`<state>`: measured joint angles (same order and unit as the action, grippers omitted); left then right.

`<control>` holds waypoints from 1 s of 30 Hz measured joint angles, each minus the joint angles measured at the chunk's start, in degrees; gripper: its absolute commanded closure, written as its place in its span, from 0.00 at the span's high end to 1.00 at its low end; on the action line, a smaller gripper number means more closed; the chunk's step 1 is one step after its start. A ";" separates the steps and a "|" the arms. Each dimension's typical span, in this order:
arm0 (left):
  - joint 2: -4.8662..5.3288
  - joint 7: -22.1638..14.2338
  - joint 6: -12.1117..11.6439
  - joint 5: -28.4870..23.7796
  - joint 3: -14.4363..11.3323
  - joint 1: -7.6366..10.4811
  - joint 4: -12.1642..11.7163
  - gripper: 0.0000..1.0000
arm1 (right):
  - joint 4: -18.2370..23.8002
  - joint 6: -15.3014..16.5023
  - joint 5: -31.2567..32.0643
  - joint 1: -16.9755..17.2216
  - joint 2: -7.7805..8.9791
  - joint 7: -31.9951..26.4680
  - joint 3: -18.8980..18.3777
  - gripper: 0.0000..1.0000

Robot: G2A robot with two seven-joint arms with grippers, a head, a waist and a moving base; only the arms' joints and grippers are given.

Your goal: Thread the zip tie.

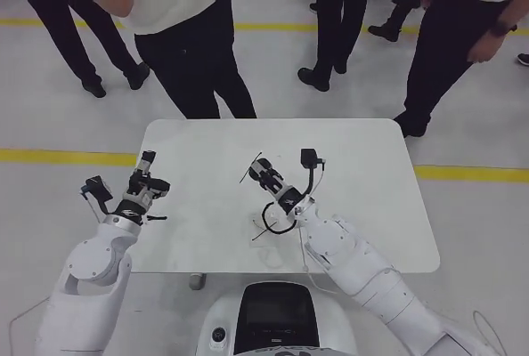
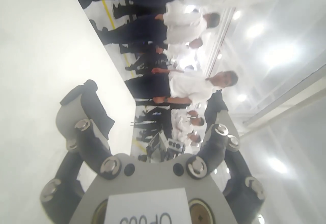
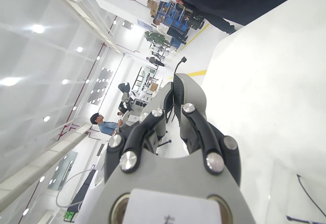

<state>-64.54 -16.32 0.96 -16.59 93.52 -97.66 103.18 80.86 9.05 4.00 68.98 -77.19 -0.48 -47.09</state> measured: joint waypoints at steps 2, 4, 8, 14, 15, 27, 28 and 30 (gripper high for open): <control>0.50 -5.88 -0.09 2.70 0.84 0.67 -0.28 1.00 | 0.05 -1.44 -0.84 -0.18 -0.32 -0.78 0.25 0.00; 0.68 -7.77 -0.77 6.37 1.55 0.91 -0.48 1.00 | -0.09 -1.85 -1.02 -0.32 -0.42 -1.17 0.38 0.00; 0.65 -5.45 -0.74 5.15 1.45 0.88 -0.47 1.00 | -0.10 -1.79 -0.96 -0.32 -0.40 -1.13 0.37 0.00; 1.00 -10.85 -1.33 8.31 -0.40 2.15 -1.40 1.00 | 0.48 -3.05 -1.69 -0.47 -0.92 -2.18 1.04 0.00; 1.14 -13.24 -1.16 8.56 -0.73 2.74 -1.86 1.00 | 0.52 -3.46 -2.14 -0.78 -1.19 -2.33 1.44 0.00; 1.87 -27.54 -1.61 8.05 -2.86 7.71 -6.16 1.00 | -2.73 -5.74 -5.48 -4.06 -3.95 0.10 5.41 0.00; 1.84 -27.21 -1.46 7.84 -2.94 7.77 -6.42 1.00 | -2.70 -5.73 -5.51 -4.02 -3.95 0.10 5.39 0.00; 1.86 -26.84 -1.22 8.04 -3.36 8.26 -7.29 1.00 | -2.35 -5.91 -5.44 -3.53 -4.01 0.41 5.27 0.00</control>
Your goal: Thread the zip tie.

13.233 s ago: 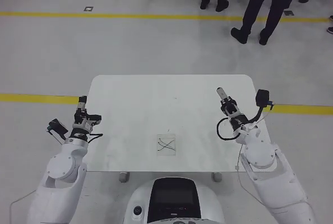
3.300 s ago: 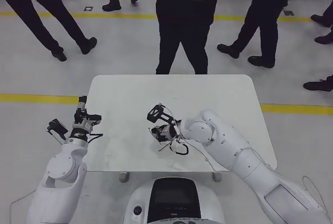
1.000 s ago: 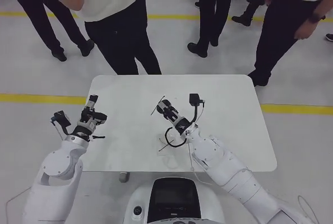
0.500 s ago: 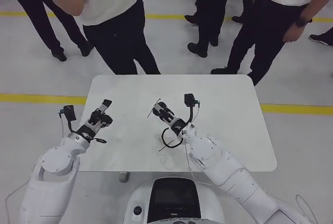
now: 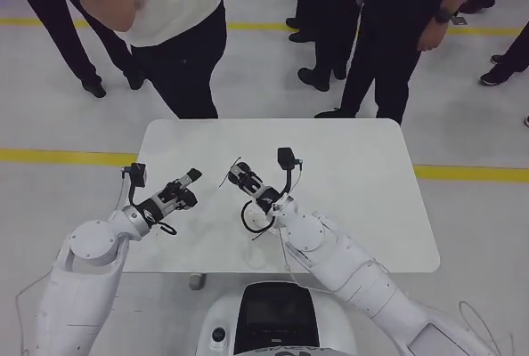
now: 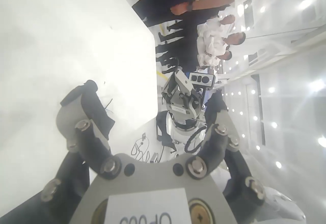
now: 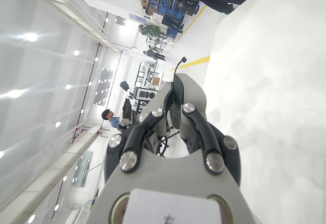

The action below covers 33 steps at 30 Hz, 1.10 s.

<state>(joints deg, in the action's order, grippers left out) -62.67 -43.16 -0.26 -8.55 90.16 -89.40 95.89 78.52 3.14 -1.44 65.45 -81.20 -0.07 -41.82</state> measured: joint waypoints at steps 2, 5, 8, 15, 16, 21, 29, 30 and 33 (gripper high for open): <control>-0.01 -1.15 -0.48 -1.08 -0.79 0.69 -1.14 1.00 | 0.78 -0.58 -0.02 0.76 -0.32 0.62 0.36 0.00; -0.16 -3.67 -1.68 -5.88 -2.03 1.75 -3.58 1.00 | 0.93 -1.06 -0.97 1.50 -1.09 2.51 1.19 0.00; -0.42 -4.47 -3.52 -8.29 -4.10 2.79 -6.04 1.00 | 0.20 -1.23 -1.66 1.95 -2.01 5.28 2.13 0.00; -0.56 -3.89 -5.14 -8.88 -5.26 3.41 -7.09 1.00 | -0.53 -1.61 -0.46 1.88 -2.61 7.77 2.63 0.00; -0.57 -3.78 -5.11 -8.88 -5.31 3.41 -7.09 1.00 | -0.52 -1.60 -0.47 1.88 -2.61 7.76 2.62 0.00; -0.59 -3.93 -5.41 -10.46 -6.32 3.78 -7.65 1.00 | 0.74 -2.83 1.45 3.11 -2.75 8.20 2.50 0.00; -0.78 -4.90 -7.29 -15.98 -7.16 4.31 -9.38 1.00 | 0.05 -2.53 0.06 4.40 -3.89 10.09 2.93 0.00; -0.78 -4.89 -7.26 -15.94 -7.16 4.31 -9.38 1.00 | 0.05 -2.53 0.06 4.39 -3.88 10.07 2.93 0.00; -0.81 -4.39 -7.00 -16.12 -7.42 4.30 -9.29 1.00 | 0.15 -2.59 0.19 4.47 -3.87 10.00 2.90 0.00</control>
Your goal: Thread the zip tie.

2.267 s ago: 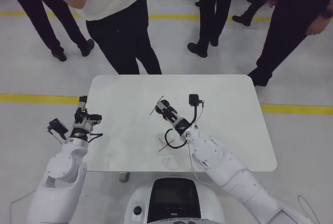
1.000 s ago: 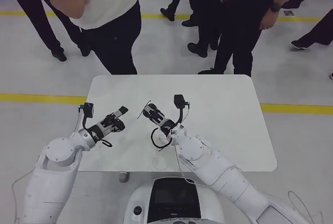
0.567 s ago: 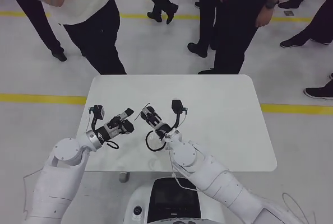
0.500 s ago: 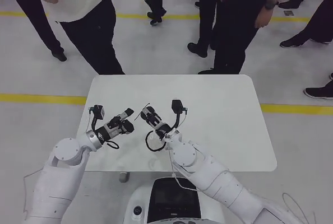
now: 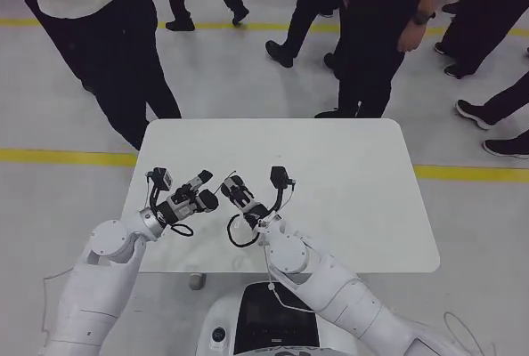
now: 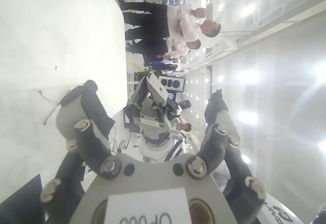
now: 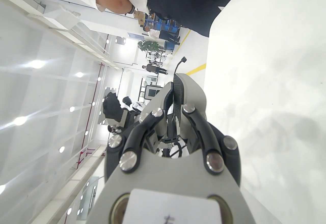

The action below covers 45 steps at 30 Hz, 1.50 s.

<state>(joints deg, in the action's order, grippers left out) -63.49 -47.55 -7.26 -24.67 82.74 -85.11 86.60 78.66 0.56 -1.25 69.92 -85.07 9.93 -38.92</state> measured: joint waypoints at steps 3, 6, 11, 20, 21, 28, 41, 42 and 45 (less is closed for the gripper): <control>-0.01 0.77 -0.04 -0.36 -0.48 0.12 -0.04 1.00 | 0.51 -1.07 1.45 0.51 -0.02 -0.09 -0.34 0.00; 0.02 0.64 -0.26 -1.15 -0.77 0.29 -0.34 1.00 | 0.90 -1.84 2.40 1.02 -0.22 0.30 -0.60 0.00; 0.14 0.14 -0.56 -1.66 -1.25 0.67 -0.70 1.00 | 1.00 -2.13 3.44 1.51 -0.65 0.52 -0.88 0.00; 0.31 0.07 -1.10 -2.05 -2.14 1.11 -1.21 0.49 | 0.68 -2.76 4.98 2.01 -1.40 0.44 -1.39 0.00; 0.33 0.10 -1.14 -2.10 -2.19 1.14 -1.26 0.46 | 0.60 -2.83 5.11 2.04 -1.48 0.43 -1.43 0.00; 0.54 0.22 -1.31 -2.16 -2.49 1.35 -1.60 0.42 | 0.49 -3.39 6.52 2.38 -1.92 0.56 -2.24 0.00; 0.94 0.12 -1.11 -2.14 -2.94 1.73 -1.96 0.35 | 1.40 -4.37 9.32 3.61 -2.30 0.03 -4.08 0.00; 0.97 0.04 -1.14 -2.20 -2.97 1.75 -1.97 0.35 | 1.34 -4.36 9.32 3.65 -2.35 -0.05 -4.16 0.00; 1.07 -0.20 -1.13 -2.30 -3.10 1.86 -2.08 0.33 | 1.06 -4.23 9.28 3.72 -2.57 -0.30 -4.45 0.00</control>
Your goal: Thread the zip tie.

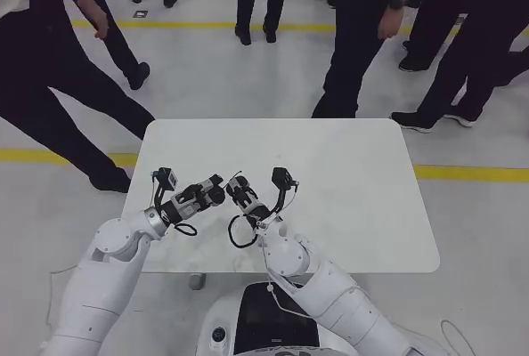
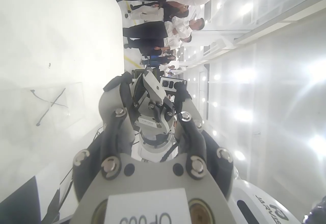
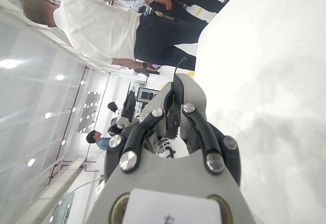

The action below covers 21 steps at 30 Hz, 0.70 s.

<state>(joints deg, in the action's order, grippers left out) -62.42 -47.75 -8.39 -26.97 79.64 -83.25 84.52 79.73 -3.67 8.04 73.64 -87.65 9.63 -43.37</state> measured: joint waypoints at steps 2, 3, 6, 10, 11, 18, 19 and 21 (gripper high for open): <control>0.05 -0.05 0.04 -0.04 -0.09 0.07 -0.09 0.31 | -0.09 0.09 -0.04 0.04 -0.11 -0.18 -0.14 0.00; 0.07 -0.06 0.05 -0.05 -0.13 0.10 -0.13 0.29 | -0.11 0.16 -0.10 0.06 -0.17 -0.33 -0.22 0.00; 0.15 -0.02 0.08 -0.07 -0.25 0.20 -0.26 0.22 | -0.08 0.40 -0.29 0.14 -0.33 -0.84 -0.54 0.00; 0.27 0.08 0.09 -0.05 -0.41 0.36 -0.49 0.20 | 0.05 0.64 -0.45 0.33 -0.51 -1.59 -0.95 0.00; 0.29 0.10 0.09 -0.05 -0.45 0.40 -0.55 0.20 | 0.11 0.63 -0.37 0.38 -0.55 -1.68 -1.00 0.00; 0.46 0.21 0.21 0.09 -0.83 0.74 -0.80 0.19 | 0.47 1.32 -0.44 0.88 -0.76 -2.72 -1.70 0.00; 0.48 0.26 0.23 0.13 -0.93 0.80 -0.86 0.18 | 0.59 1.45 -0.42 1.00 -0.78 -2.92 -1.84 0.00; 0.51 0.30 0.22 0.16 -1.10 0.88 -0.97 0.17 | 0.77 1.56 -0.37 1.21 -0.80 -3.24 -2.02 0.00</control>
<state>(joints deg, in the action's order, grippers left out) -61.91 -47.44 -8.17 -26.81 78.54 -82.37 83.55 80.49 -2.11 7.67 74.85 -88.44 6.39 -45.38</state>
